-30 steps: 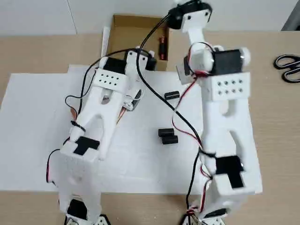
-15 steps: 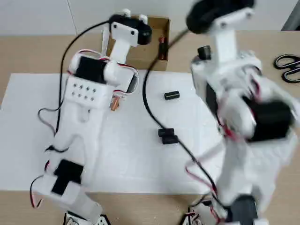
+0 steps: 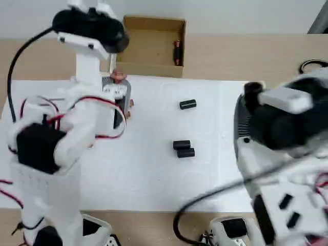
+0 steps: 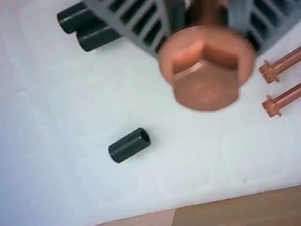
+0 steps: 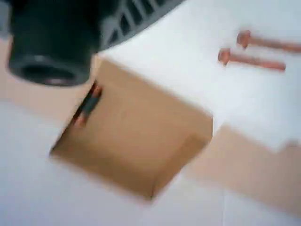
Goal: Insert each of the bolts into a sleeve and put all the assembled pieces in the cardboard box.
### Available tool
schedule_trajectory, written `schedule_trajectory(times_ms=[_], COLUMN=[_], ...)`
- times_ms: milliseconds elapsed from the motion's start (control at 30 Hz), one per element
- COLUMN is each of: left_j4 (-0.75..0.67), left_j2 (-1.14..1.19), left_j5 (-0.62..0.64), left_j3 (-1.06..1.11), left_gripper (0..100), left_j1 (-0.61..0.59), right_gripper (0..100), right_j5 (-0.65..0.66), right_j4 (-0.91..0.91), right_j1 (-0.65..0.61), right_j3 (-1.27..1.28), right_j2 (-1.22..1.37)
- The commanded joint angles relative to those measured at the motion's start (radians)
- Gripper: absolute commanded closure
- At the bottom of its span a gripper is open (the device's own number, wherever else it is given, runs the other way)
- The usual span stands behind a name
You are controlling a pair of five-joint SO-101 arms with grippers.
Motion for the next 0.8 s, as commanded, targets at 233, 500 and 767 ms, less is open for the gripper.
schedule_trajectory(times_ms=[233, 500, 767], left_j4=[-0.485, -0.783, -0.833], left_j2=[-0.229, -0.273, -0.272], left_j5=[0.075, 0.180, 0.199], left_j3=[0.443, 0.645, 0.728], left_gripper=[99, 99, 99], left_j1=[0.092, 0.161, 0.219], right_gripper=[99.5, 99.5, 99.5], right_j5=[-0.002, 0.000, -0.112], right_j4=[-0.665, -1.161, -1.213], right_j1=[-0.001, -0.079, -0.108], right_j3=[1.016, 1.587, 1.835], right_j2=[-0.328, -0.605, -0.806])
